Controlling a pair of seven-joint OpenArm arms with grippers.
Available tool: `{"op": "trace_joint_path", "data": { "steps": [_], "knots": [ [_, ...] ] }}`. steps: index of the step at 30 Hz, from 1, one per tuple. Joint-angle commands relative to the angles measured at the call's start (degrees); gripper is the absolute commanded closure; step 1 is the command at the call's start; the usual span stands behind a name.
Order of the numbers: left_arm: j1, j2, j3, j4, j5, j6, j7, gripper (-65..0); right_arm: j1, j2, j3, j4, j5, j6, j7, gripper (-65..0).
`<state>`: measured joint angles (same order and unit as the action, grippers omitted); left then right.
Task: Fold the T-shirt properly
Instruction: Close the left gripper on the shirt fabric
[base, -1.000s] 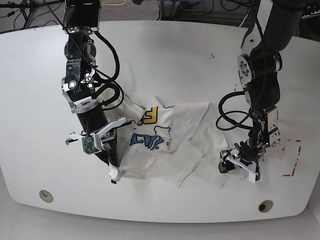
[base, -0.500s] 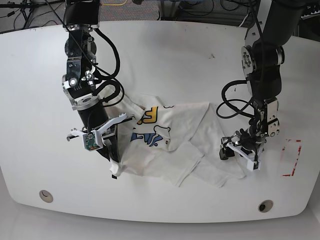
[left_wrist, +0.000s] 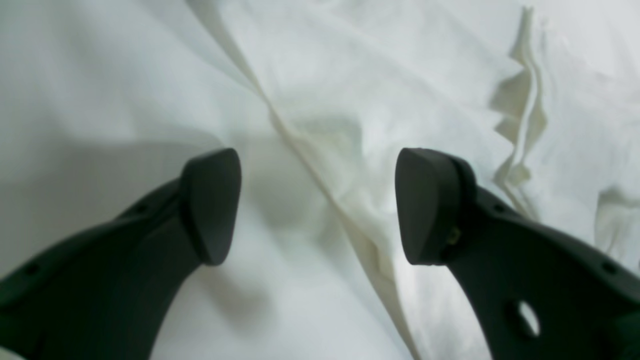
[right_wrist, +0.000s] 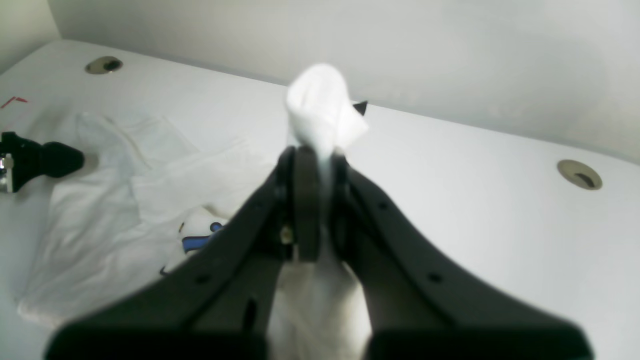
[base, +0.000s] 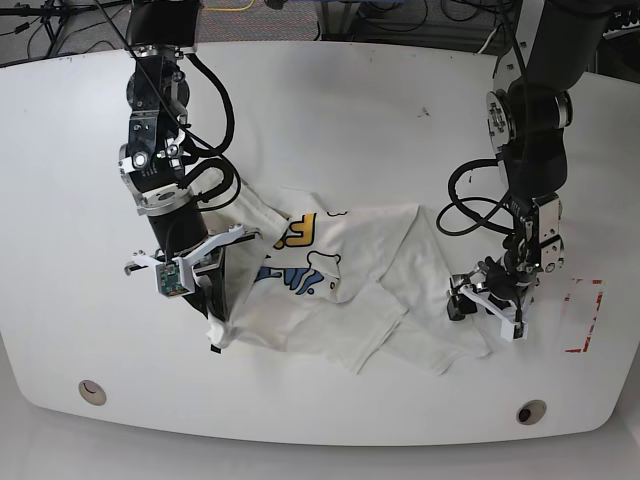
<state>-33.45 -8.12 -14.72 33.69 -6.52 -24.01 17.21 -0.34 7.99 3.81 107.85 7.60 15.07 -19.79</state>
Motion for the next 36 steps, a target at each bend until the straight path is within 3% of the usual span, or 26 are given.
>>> {"op": "trace_joint_path", "data": {
  "steps": [1, 9, 23, 31, 33, 36],
  "knots": [
    [-1.7, -0.2, -0.8, 1.2, -0.8, -0.5, -0.1, -45.1, 0.7, 0.3, 0.9, 0.8, 0.7, -0.1, 1.6, -0.4],
    [-1.7, -0.3, -1.4, 1.3, -0.8, -0.5, 1.1, -45.7, 0.4, 0.2, 1.8, 0.8, 0.9, -0.2, 1.6, -0.5],
    [-0.8, 1.1, -1.7, 0.4, -0.7, -0.3, 2.2, -36.3, 0.5, 0.5, 0.9, 1.0, 0.7, 0.2, 1.4, -0.7],
    [-0.8, 2.0, -2.0, -0.1, -0.7, -0.2, 3.4, -25.7, 0.4, 0.5, 0.8, 1.0, 0.6, 0.1, 1.3, -0.7],
    [-0.9, 2.4, -1.7, -0.4, -0.6, -0.2, 3.9, -17.9, 0.1, 0.6, 0.6, 1.5, 0.6, 0.0, 1.5, -0.7],
    [-1.0, 2.5, -1.7, -0.7, -0.5, 0.0, 4.1, -13.4, 0.0, 0.6, 0.6, 1.6, 0.6, 0.1, 1.5, -0.8]
  ]
}}
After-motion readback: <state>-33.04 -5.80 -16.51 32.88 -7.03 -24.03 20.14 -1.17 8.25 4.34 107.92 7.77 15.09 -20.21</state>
